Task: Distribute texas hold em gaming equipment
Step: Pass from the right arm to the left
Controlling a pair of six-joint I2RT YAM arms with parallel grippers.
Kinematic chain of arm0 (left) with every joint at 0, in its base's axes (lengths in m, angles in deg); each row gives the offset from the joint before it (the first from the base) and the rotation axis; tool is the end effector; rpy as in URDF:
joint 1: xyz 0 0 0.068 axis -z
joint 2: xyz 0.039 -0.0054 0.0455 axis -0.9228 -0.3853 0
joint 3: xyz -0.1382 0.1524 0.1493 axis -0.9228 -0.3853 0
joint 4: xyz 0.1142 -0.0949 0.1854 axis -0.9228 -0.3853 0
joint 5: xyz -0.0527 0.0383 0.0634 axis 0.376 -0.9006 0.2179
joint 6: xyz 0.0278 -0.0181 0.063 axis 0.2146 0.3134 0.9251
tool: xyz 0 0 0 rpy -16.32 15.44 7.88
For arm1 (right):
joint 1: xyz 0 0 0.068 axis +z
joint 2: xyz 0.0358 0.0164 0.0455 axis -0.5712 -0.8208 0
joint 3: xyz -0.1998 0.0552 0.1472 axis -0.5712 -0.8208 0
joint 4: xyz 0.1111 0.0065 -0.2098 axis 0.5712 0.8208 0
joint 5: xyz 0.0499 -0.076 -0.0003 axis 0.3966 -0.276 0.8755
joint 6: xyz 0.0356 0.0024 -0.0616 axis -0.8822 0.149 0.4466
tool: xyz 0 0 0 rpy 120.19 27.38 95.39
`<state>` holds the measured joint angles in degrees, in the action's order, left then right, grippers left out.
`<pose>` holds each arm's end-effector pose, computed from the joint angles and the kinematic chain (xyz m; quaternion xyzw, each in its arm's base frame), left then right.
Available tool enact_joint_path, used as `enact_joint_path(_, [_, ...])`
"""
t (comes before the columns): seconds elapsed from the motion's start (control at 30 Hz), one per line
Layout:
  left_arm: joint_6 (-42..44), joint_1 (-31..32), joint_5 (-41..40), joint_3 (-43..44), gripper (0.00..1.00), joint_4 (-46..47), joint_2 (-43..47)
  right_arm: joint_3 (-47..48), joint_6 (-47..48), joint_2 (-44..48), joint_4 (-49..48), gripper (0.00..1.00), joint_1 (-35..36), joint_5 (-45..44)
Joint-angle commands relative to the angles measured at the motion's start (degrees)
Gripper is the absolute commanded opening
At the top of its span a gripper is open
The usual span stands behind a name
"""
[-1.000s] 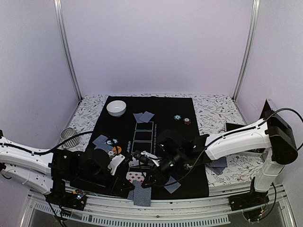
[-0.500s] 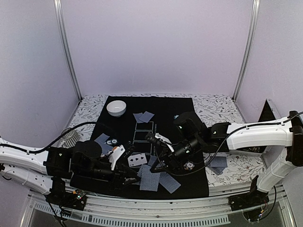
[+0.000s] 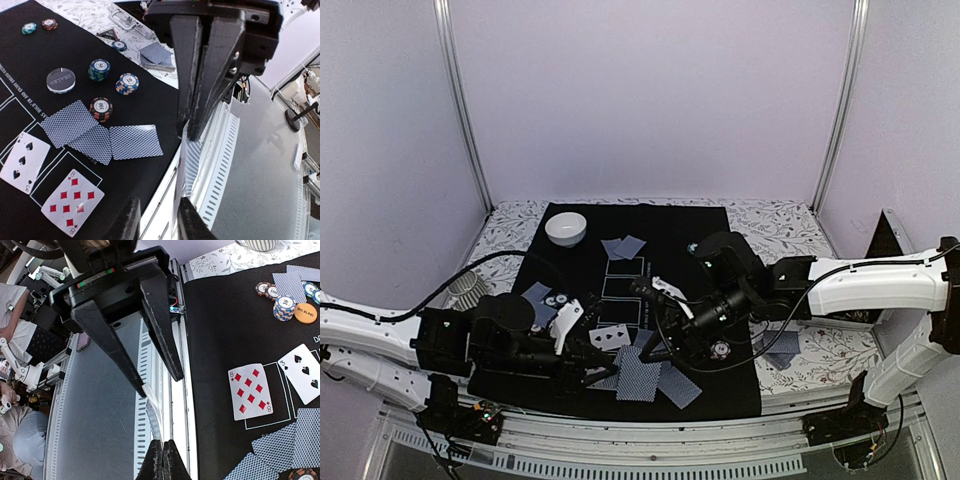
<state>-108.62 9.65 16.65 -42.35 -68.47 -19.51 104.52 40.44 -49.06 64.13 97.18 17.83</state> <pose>0.0538 -0.2236 0.2287 0.3393 0.7858 -0.4044 0.3223 0.1149 0.3007 0.2384 -0.5274 0.6741 0.4896 0.1666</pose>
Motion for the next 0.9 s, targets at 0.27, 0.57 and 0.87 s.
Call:
enact_joint_path(0.27, [1.8, 0.5, 1.3, 2.9, 0.06, -1.0, -7.9, 0.7, 1.3, 1.6, 0.5, 0.02, 0.1, 1.0])
enact_joint_path(0.57, [1.0, -0.2, -8.1, 3.7, 0.0, -1.4, -8.5, -7.5, -2.0, 0.5, 0.5, 0.05, -6.0, -4.2])
enact_joint_path(0.87, [5.6, -4.2, -8.7, 11.1, 0.0, -7.9, -23.1, -11.9, -5.6, -4.0, 0.8, 0.11, -9.6, -10.1])
